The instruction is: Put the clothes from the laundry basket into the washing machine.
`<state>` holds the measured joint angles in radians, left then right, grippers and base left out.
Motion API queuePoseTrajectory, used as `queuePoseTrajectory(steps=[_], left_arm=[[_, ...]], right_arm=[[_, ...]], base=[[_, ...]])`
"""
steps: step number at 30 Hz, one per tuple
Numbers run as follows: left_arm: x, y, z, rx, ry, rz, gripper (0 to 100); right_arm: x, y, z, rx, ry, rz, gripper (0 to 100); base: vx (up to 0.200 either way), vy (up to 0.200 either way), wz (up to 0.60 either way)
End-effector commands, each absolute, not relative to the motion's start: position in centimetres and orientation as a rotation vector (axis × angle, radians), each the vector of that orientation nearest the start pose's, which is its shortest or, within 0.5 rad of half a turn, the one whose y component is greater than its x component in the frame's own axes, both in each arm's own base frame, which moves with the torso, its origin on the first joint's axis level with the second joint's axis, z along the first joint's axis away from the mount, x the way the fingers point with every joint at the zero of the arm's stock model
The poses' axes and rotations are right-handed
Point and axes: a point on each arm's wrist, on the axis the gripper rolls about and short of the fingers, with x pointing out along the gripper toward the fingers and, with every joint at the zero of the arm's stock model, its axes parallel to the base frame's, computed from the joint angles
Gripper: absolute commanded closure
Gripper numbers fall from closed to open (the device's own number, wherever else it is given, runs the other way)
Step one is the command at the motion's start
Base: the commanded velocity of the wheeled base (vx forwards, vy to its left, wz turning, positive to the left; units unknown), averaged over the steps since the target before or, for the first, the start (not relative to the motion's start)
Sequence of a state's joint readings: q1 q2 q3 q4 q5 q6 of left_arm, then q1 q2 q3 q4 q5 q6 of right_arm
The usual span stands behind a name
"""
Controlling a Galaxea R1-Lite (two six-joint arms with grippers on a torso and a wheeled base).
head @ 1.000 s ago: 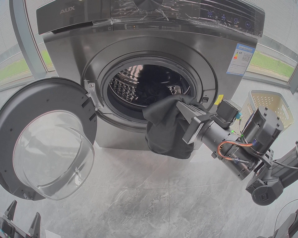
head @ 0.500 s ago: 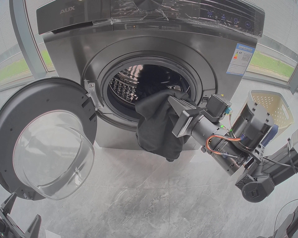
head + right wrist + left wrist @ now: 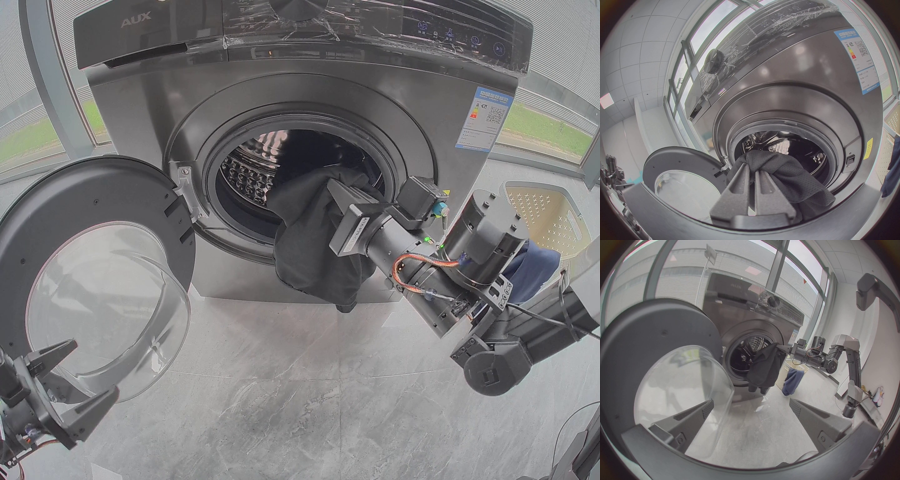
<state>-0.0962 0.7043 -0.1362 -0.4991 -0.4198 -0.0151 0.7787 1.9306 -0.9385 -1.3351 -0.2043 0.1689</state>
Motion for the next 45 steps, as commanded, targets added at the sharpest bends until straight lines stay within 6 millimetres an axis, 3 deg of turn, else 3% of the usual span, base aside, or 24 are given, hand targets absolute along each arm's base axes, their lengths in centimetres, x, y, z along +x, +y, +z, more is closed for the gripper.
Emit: queuePoseTrajectory(steps=[1,10,20,39,45], left_arm=[[13.7,-5.4,14.0,-0.058,0.291,-0.724,0],[16.8,-8.0,12.4,-0.086,0.353,-0.79,0],[21.9,-10.1,10.7,-0.134,0.306,-0.779,0],[26.3,-12.5,9.7,-0.211,0.296,-0.785,0],[28.3,-13.6,8.7,-0.212,0.278,-0.699,0]], right_arm=[[27.0,26.2,21.2,0.368,-0.277,0.601,100],[26.9,26.1,21.5,0.374,-0.286,0.6,100],[26.6,25.9,21.8,0.379,-0.294,0.602,100],[26.3,25.8,21.8,0.379,-0.292,0.604,100],[25.8,25.9,21.6,0.375,-0.279,0.615,100]], base=[[0.0,0.0,0.0],[0.0,0.0,0.0],[0.0,0.0,0.0],[0.0,0.0,0.0],[0.0,0.0,0.0]])
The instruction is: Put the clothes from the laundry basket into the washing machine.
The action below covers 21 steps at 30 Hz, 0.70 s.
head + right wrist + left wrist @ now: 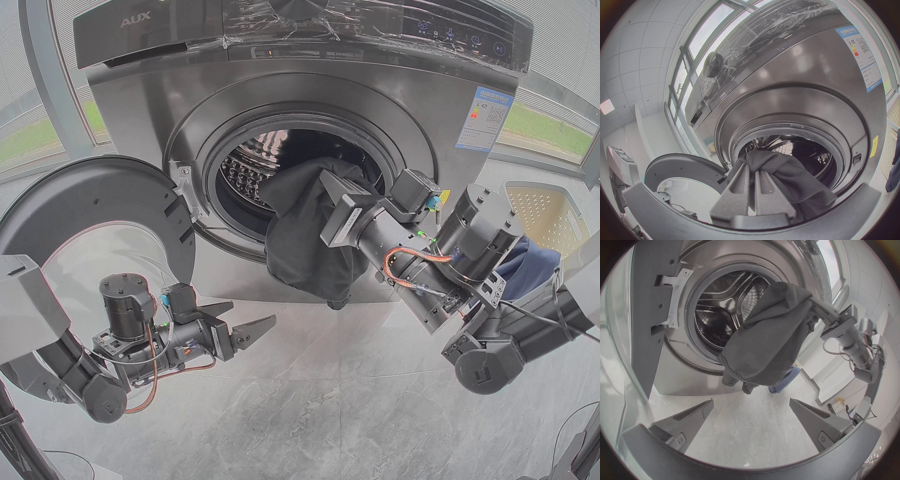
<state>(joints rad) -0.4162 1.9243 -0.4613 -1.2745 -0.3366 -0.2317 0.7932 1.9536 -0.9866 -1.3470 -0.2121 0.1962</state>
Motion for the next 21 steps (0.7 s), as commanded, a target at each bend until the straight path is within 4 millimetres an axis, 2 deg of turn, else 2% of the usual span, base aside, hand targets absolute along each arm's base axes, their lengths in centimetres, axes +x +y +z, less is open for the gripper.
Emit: queuePoseTrajectory(steps=[1,7,21], left_arm=[[28.6,-13.7,8.5,-0.213,0.277,-0.7,0],[30.8,-15.3,7.1,-0.221,0.273,-0.715,0],[34.7,-17.5,6.5,-0.267,0.193,-0.732,0]], right_arm=[[25.8,25.9,21.6,0.375,-0.279,0.615,100],[25.8,25.9,21.6,0.376,-0.28,0.615,100],[25.5,25.9,21.8,0.379,-0.283,0.624,100]], base=[[0.0,0.0,0.0],[0.0,0.0,0.0],[0.0,0.0,0.0]])
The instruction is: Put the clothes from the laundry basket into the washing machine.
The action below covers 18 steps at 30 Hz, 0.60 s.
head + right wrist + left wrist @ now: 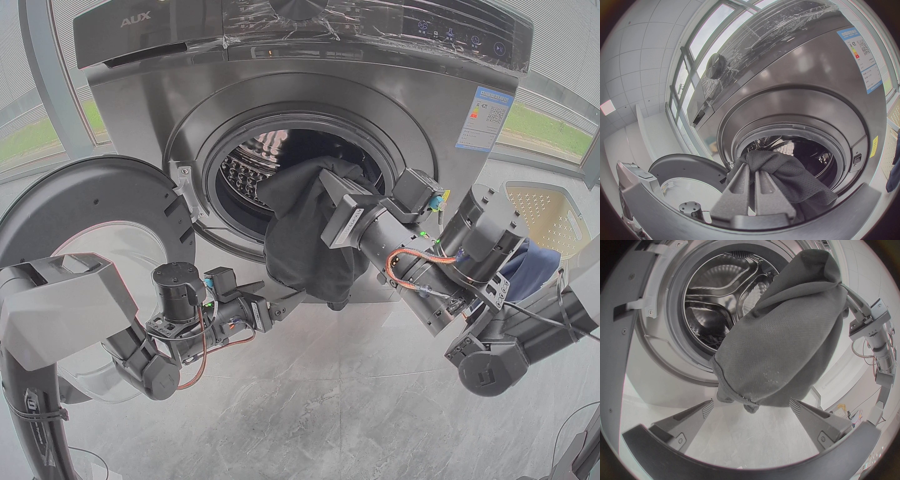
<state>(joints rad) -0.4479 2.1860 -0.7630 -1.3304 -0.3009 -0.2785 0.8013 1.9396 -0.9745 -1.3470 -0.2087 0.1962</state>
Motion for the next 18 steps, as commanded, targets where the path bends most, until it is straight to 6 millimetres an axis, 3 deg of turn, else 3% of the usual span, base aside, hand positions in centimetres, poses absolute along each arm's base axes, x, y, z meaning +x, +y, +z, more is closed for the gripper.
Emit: queuePoseTrajectory(steps=[1,17,18], left_arm=[[34.7,-17.5,6.5,-0.267,0.193,-0.732,0],[36.3,-19.5,7.7,-0.308,0.101,-0.731,0],[36.3,-19.5,7.7,-0.308,0.097,-0.727,100]], right_arm=[[25.5,25.9,21.8,0.379,-0.283,0.624,100],[24.8,26.3,21.4,0.377,-0.265,0.64,100],[24.8,26.3,21.4,0.377,-0.266,0.639,100]], base=[[0.0,0.0,0.0],[0.0,0.0,0.0],[0.0,0.0,0.0]])
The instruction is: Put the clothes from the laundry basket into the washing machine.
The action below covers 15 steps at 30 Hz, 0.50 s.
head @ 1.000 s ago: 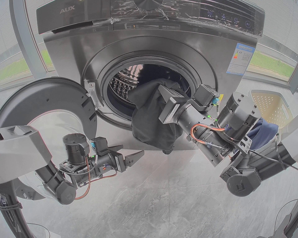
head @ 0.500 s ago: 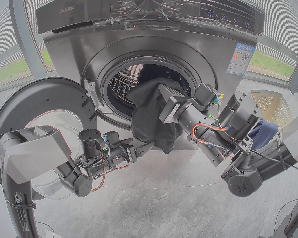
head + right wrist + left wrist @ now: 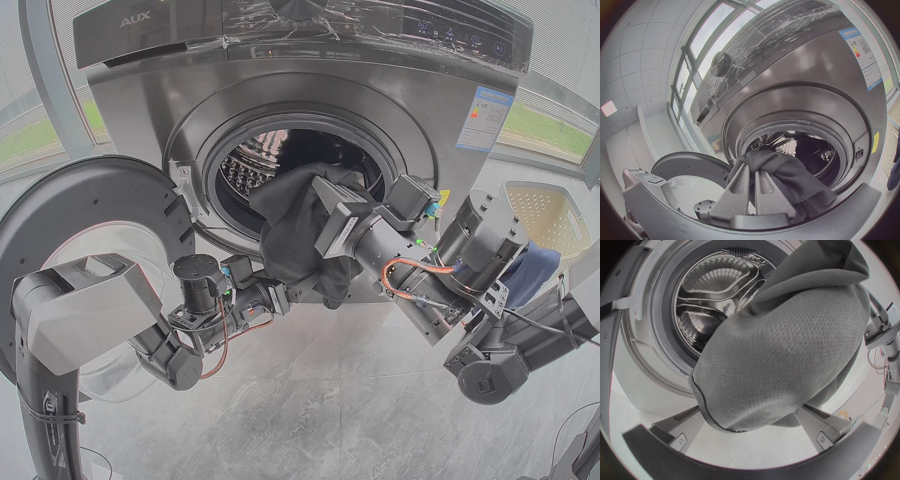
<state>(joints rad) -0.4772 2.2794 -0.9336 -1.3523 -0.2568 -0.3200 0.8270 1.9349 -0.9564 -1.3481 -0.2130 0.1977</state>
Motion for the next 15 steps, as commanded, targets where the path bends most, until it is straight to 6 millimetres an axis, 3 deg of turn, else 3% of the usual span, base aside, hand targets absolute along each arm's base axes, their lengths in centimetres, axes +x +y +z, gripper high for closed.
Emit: queuePoseTrajectory(steps=[1,11,15], left_arm=[[36.2,-19.6,7.8,-0.309,0.092,-0.726,100],[35.5,-20.3,8.5,-0.329,0.045,-0.73,100],[34.4,-20.1,9.1,-0.334,0.018,-0.739,100]], right_arm=[[24.8,26.3,21.4,0.377,-0.266,0.639,100],[25.0,26.1,21.1,0.371,-0.255,0.632,100],[25.2,25.9,20.9,0.366,-0.25,0.626,100]], base=[[0.0,0.0,0.0],[0.0,0.0,0.0],[0.0,0.0,0.0]])
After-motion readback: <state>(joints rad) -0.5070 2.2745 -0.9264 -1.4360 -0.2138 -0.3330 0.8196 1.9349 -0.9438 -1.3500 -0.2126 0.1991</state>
